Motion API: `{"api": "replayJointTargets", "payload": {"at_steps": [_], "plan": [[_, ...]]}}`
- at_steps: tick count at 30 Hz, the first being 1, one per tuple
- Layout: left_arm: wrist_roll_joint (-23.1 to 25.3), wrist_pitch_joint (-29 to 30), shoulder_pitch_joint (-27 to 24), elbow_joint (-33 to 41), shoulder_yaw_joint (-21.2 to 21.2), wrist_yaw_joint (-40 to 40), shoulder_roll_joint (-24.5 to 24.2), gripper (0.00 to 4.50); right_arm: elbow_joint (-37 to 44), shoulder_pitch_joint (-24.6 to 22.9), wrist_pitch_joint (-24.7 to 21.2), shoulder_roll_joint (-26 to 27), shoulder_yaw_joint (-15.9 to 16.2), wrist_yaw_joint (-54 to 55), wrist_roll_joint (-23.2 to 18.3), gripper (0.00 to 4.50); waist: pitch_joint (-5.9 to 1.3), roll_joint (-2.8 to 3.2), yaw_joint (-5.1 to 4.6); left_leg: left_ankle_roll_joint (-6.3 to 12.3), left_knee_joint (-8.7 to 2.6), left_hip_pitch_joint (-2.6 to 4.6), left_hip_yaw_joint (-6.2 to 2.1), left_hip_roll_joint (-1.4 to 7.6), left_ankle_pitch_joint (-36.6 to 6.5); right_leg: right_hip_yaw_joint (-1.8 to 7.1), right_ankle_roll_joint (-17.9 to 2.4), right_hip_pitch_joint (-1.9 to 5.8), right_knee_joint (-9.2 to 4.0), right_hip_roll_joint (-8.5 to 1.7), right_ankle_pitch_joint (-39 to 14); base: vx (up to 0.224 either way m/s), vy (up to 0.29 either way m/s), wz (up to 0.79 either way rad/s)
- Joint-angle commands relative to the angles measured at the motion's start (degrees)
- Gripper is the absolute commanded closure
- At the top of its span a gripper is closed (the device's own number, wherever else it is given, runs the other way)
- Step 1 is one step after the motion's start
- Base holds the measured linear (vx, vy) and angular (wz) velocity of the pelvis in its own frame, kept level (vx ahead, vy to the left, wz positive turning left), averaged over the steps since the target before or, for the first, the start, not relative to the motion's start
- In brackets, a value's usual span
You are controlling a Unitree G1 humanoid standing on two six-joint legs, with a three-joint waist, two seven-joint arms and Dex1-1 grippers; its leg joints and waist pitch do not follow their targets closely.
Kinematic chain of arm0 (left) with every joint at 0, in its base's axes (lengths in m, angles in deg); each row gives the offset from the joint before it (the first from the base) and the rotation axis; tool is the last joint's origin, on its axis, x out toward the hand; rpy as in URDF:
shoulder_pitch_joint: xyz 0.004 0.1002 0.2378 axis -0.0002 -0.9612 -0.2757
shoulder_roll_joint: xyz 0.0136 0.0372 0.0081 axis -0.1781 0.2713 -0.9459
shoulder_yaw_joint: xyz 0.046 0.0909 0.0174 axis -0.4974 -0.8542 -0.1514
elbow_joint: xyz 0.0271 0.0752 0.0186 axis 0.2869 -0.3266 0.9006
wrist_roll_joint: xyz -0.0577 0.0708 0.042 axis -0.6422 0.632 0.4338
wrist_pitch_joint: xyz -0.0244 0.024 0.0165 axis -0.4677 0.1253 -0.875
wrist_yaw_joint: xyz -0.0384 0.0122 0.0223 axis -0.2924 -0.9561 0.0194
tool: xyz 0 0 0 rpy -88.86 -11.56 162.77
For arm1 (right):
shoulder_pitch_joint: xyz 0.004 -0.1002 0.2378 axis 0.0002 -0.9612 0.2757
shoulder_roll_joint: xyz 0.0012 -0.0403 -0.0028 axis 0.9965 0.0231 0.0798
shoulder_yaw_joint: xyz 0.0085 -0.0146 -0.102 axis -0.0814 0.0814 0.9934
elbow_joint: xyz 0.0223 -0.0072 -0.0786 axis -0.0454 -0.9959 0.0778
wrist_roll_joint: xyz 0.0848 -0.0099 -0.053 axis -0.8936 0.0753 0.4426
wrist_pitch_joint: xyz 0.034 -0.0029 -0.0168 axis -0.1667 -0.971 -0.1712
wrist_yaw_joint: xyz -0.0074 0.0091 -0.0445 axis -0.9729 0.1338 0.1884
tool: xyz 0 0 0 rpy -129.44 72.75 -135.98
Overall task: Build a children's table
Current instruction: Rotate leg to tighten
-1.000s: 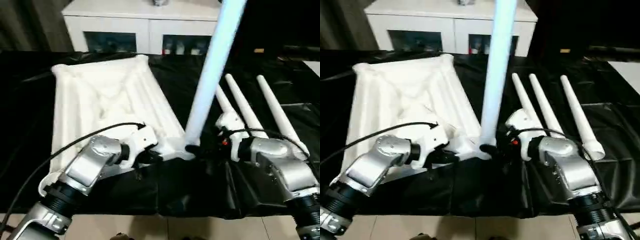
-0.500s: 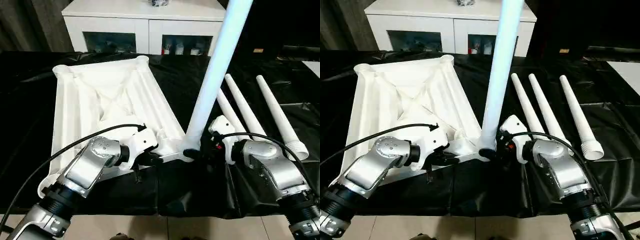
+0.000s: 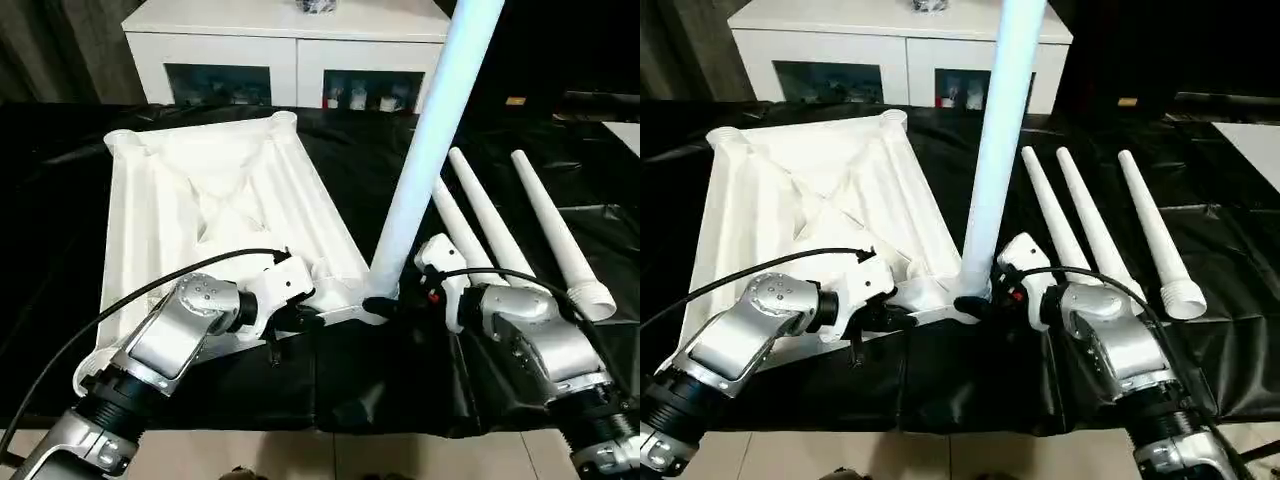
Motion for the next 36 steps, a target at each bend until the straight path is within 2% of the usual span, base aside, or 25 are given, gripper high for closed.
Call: {"api": "replayJointTargets", "payload": {"at_steps": [1, 5, 6, 8, 9, 10, 11, 12, 13, 15, 17, 19, 20, 21, 23, 24, 25, 26, 28, 29, 31, 32, 33, 34, 36], "plan": [[0.4, 0.8, 0.4, 0.4, -0.9, 0.6, 1.2, 4.5, -4.6, 1.0, -0.7, 1.5, -2.7, 6.5, 1.0, 1.82, -3.86, -0.07, -0.11, 1.29, -4.31, 0.53, -1.12, 2.96, -14.1, 2.92, -11.4, 2.72, -3.59, -3.42, -18.6, 0.0, 0.0, 0.0], [3.5, 3.2, 3.0, -6.6, 0.6, 12.4, 8.3, 4.5, -12.8, 5.3, 1.0, 9.1, -6.1, 22.9, 3.2, 1.83, -3.54, -0.17, -1.78, -1.52, -4.34, 0.85, -1.72, 2.75, -20.7, 2.25, -8.4, 2.27, -4.78, -3.45, -28.4, 0.0, 0.0, 0.0], [3.5, 3.2, 3.0, -6.6, 0.6, 12.4, 8.3, 4.5, -12.8, 5.3, 1.0, 9.1, -6.1, 22.9, 3.2, 1.84, -3.57, -0.04, -1.71, -1.72, -4.29, 0.97, -1.84, 2.67, -21.3, 2.13, -7.9, 2.19, -4.98, -3.57, -29.2, 0.0, 0.0, 0.0], [3.9, 4.3, 5.3, -11.8, 2.1, 19.1, 13.8, 4.5, -17.8, 9.4, 1.3, 14.6, -8.3, 33.0, 3.3, 1.84, -3.43, -0.13, -2.46, -1.83, -4.28, 1.01, -1.98, 2.53, -23.6, 1.85, -6.9, 1.83, -5.46, -3.41, -31.4, 0.0, 0.0, 0.0], [3.9, 4.3, 5.8, -12.9, 2.4, 20.2, 14.8, 4.5, -18.8, 10.3, 1.3, 15.7, -8.6, 34.9, 3.4, 1.84, -3.43, -0.13, -2.46, -1.83, -4.28, 1.01, -1.98, 2.53, -23.6, 1.85, -6.9, 1.83, -5.46, -3.41, -31.4, 0.0, 0.0, 0.0], [3.6, 4.3, 6.7, -14.7, 3.3, 22.3, 16.8, 4.5, -20.7, 11.8, 1.3, 17.6, -9.0, 36.9, 3.2, 1.84, -3.39, -0.21, -3.03, -1.63, -3.76, 1.58, -1.99, 2.06, -25.7, 1.25, -5.4, 1.42, -6.38, -3.43, -35.3, 0.0, 0.0, 0.0], [3.4, 4.2, 7.2, -15.9, 3.9, 23.5, 17.9, 4.5, -21.8, 12.7, 1.4, 18.6, -9.1, 37.7, 3.2, 1.84, -3.4, -0.15, -3.08, -1.55, -3.71, 1.59, -2.15, 2.08, -25.9, 1.06, -4.9, 1.47, -6.51, -3.57, -36.0, 0.0, 0.0, 0.0], [3.3, 4.1, 7.7, -16.8, 4.3, 24.3, 18.7, 4.5, -22.9, 13.4, 1.9, 19.4, -9.1, 38.8, 3.4, 1.84, -3.38, -0.2, -3.21, -1.29, -3.74, 1.39, -2.2, 2.04, -25.9, 0.9, -4.4, 1.64, -6.71, -3.54, -36.6, 0.0, 0.0, 0.0], [3.1, 3.7, 8.9, -19.2, 5.4, 26.4, 20.7, 4.5, -25.5, 15.3, 3.4, 21.7, -8.8, 40.9, 3.9, 1.84, -3.4, 0.18, -3.38, -1.17, -3.76, 1.67, -2.37, 2.1, -26.9, 0.56, -3.8, 1.34, -7.0, -3.48, -36.5, 0.0, 0.0, 0.0], [3.1, 2.7, 10.3, -21.8, 6.5, 28.6, 22.4, 4.5, -28.6, 17.2, 5.4, 24.3, -7.4, 41.9, 5.1, 1.84, -3.58, -0.01, -3.29, -1.09, -3.93, 1.42, -2.5, 2.19, -26.8, 0.45, -3.7, 1.81, -6.87, -3.49, -35.0, 0.0, 0.0, 0.0], [3.2, 2.2, 11.1, -23.1, 7.2, 29.6, 23.1, 4.5, -30.8, 18.4, 7.4, 26.1, -6.4, 42.5, 6.0, 1.84, -3.71, -0.02, -3.35, -0.71, -4.22, 1.02, -2.54, 2.37, -26.2, 0.54, -4.5, 2.02, -6.54, -3.66, -32.8, 0.0, 0.0, 0.0], [3.3, 2.3, 11.4, -23.3, 7.4, 29.6, 23.0, 4.5, -31.0, 18.6, 8.4, 27.2, -6.6, 40.5, 5.0, 1.84, -3.61, 0.02, -3.25, -0.48, -4.34, 1.11, -2.43, 2.39, -26.5, 0.8, -5.2, 1.84, -6.42, -3.71, -31.5, 0.0, 0.0, 0.0], [3.3, 2.2, 11.5, -23.5, 7.5, 29.6, 23.0, 4.5, -31.0, 18.7, 8.7, 27.5, -6.9, 39.4, 4.5, 1.49, -3.62, 0.01, -3.18, -0.36, -4.38, 1.07, -2.44, 2.42, -26.5, 0.85, -5.3, 1.89, -6.37, -3.77, -31.4, 0.0, 0.0, 0.0], [3.4, 2.2, 11.4, -23.6, 7.7, 29.4, 22.8, 4.5, -30.2, 18.6, 9.3, 28.0, -7.7, 38.1, 3.5, 1.28, -3.65, -0.25, -3.21, -0.08, -4.37, 0.98, -2.31, 2.35, -26.3, 0.95, -5.3, 1.89, -6.4, -3.73, -31.3, 0.0, 0.0, 0.0], [3.7, 2.2, 10.9, -23.1, 7.7, 28.4, 21.7, 4.5, -28.1, 18.6, 10.3, 27.3, -7.9, 37.9, 3.9, 1.08, -3.68, 0.03, -3.02, 0.39, -4.45, 0.78, -2.24, 2.42, -24.9, 1.19, -6.1, 1.97, -6.12, -3.81, -29.9, 0.0, 0.0, 0.0], [3.7, 2.2, 10.8, -22.9, 7.7, 28.0, 21.5, 4.5, -27.4, 18.6, 10.5, 26.8, -7.9, 38.1, 4.1, 0.93, -3.72, 0.01, -3.0, 0.43, -4.48, 0.69, -2.26, 2.39, -24.6, 1.21, -6.2, 2.02, -6.05, -3.84, -29.9, 0.0, 0.0, 0.0], [3.8, 2.1, 10.3, -22.2, 7.4, 27.1, 20.6, 4.5, -25.2, 18.3, 9.8, 25.5, -8.2, 37.9, 4.1, 0.77, -3.75, -0.16, -3.17, 0.51, -4.58, 0.29, -2.37, 2.38, -23.8, 1.15, -6.2, 2.42, -5.83, -3.83, -29.6, 0.0, 0.0, 0.0], [3.8, 2.1, 10.3, -22.2, 7.4, 27.1, 20.6, 4.5, -25.2, 18.3, 9.8, 25.5, -8.2, 37.9, 4.1, 0.77, -3.8, -0.09, -3.1, 0.59, -4.6, 0.25, -2.34, 2.43, -23.5, 1.22, -6.2, 2.46, -5.84, -3.85, -29.3, 0.0, 0.0, 0.0], [4.4, 1.4, 9.0, -20.3, 6.3, 23.8, 18.4, 4.5, -19.2, 16.0, 7.1, 20.8, -7.7, 33.8, 4.0, 0.77, -3.83, -0.05, -3.08, 1.05, -4.65, 0.26, -2.19, 2.53, -22.3, 1.46, -6.5, 2.45, -5.63, -3.71, -27.4, 0.0, 0.0, 0.0], [4.4, 1.4, 8.9, -20.1, 6.2, 23.6, 18.3, 4.5, -18.3, 15.5, 6.6, 20.2, -7.6, 33.3, 3.8, 0.77, -3.8, -0.04, -3.07, 1.21, -4.65, 0.34, -2.14, 2.55, -22.1, 1.54, -6.8, 2.37, -5.58, -3.66, -27.0, 0.0, 0.0, 0.0], [4.4, 1.1, 8.1, -18.9, 5.5, 21.7, 17.1, 4.5, -13.0, 12.5, 4.1, 17.1, -7.2, 29.6, 3.0, 0.77, -3.78, -0.06, -2.8, 1.36, -4.61, 0.74, -1.88, 2.61, -21.5, 1.76, -7.6, 2.14, -5.57, -3.54, -25.8, 0.0, 0.0, 0.0], [4.4, 1.2, 7.9, -18.5, 5.3, 21.1, 16.7, 4.5, -11.2, 11.4, 3.2, 15.9, -6.9, 28.1, 2.8, 0.77, -3.77, 0.26, -2.34, 1.5, -4.61, 0.89, -1.78, 2.81, -20.8, 2.04, -8.0, 2.06, -5.39, -3.64, -24.8, 0.0, 0.0, 0.0], [4.5, 1.2, 7.6, -18.0, 5.1, 20.6, 16.3, 4.5, -9.4, 10.2, 2.3, 14.7, -6.7, 26.6, 2.7, 0.77, -3.77, 0.03, -2.32, 1.66, -4.64, 0.78, -1.66, 2.73, -20.5, 2.07, -8.1, 2.14, -5.43, -3.53, -24.3, 0.0, 0.0, 0.0], [4.5, 1.0, 7.3, -17.2, 4.6, 19.5, 15.6, 4.5, -7.1, 8.7, 1.3, 12.9, -6.4, 24.2, 2.2, 0.77, -3.91, 0.15, -1.9, 1.79, -4.57, 0.88, -1.59, 2.75, -19.6, 2.21, -8.7, 2.19, -5.17, -3.49, -22.9, 0.0, 0.0, 0.0], [4.1, 1.6, 5.8, -14.1, 2.8, 15.4, 13.1, 4.5, -2.7, 5.3, -0.6, 8.9, -6.1, 18.8, 0.6, 0.77, -3.99, 0.36, -1.54, 2.1, -4.64, 0.52, -1.59, 2.89, -18.0, 2.35, -9.7, 2.69, -4.74, -3.5, -20.0, 0.0, 0.0, 0.0]]}}
